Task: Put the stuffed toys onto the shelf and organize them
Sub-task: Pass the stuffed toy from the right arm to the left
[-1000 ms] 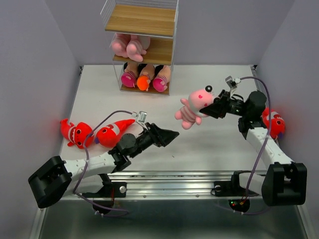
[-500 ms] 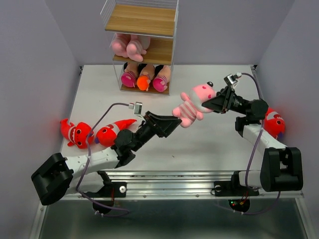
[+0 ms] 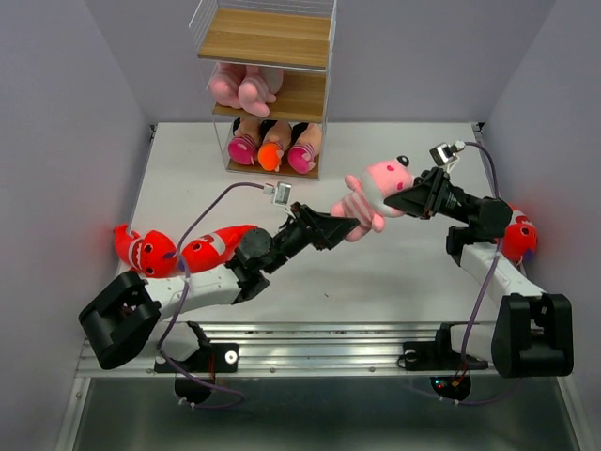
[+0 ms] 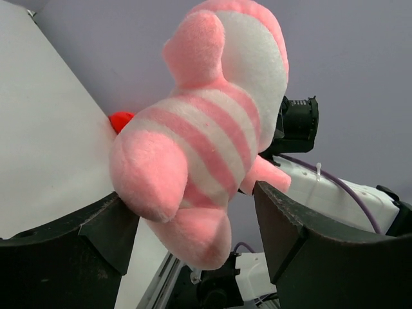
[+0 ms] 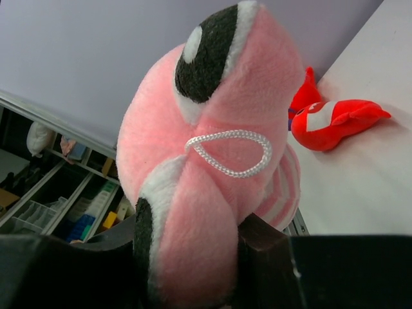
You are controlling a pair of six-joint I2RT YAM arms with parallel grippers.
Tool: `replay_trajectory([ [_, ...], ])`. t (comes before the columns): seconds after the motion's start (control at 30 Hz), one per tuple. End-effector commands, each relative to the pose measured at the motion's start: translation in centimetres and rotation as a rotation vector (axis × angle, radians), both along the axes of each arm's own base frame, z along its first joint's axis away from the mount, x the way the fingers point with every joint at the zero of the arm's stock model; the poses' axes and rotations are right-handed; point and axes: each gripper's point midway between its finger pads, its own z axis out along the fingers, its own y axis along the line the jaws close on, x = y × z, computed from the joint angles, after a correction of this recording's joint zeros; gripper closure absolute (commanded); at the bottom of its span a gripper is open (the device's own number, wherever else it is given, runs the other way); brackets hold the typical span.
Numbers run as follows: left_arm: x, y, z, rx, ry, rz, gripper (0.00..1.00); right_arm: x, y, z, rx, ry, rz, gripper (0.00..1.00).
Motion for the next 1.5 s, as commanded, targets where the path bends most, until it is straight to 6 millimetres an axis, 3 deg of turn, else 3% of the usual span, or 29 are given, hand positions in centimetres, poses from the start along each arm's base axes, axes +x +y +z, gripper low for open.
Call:
replay_trajectory([
  [0.0, -0.9, 0.0, 4.5, -0.117, -0.086, -0.043, 0.23, -5.4, 0.0, 2.3, -0.002, -0.533, 0.0, 0.99],
  [0.1, -1.0, -0.1, 4.9, -0.13, -0.093, -0.054, 0.31, -5.3, 0.1, 2.0, -0.008, -0.531, -0.004, 0.99],
  [0.2, -0.7, -0.1, 4.4, -0.11, -0.075, -0.049, 0.33, -5.5, 0.1, 2.4, -0.011, -0.552, -0.002, 0.99],
  [0.37, -0.4, 0.9, 2.7, -0.094, -0.038, -0.023, 0.23, -5.9, 0.0, 3.3, -0.006, -0.583, -0.004, 0.98],
  [0.67, -0.1, 1.1, 3.6, -0.106, -0.063, -0.044, 0.23, -5.9, 0.0, 3.9, 0.008, -0.588, -0.008, 0.97],
  [1.0, 0.2, 1.8, 1.7, -0.074, -0.037, -0.039, 0.22, -6.2, 0.0, 4.4, 0.014, -0.6, -0.008, 0.96],
  [1.2, -0.4, 1.9, 3.6, -0.147, -0.062, -0.085, 0.26, -5.4, 0.0, 3.0, 0.01, -0.555, -0.016, 0.95],
  [1.37, -1.0, 1.5, 5.5, -0.199, -0.079, -0.133, 0.43, -4.8, 0.0, 1.9, -0.013, -0.534, -0.027, 0.94],
  [1.47, -1.0, 1.3, 5.8, -0.205, -0.079, -0.142, 0.46, -4.3, 0.1, 1.2, -0.038, -0.521, -0.042, 0.94],
])
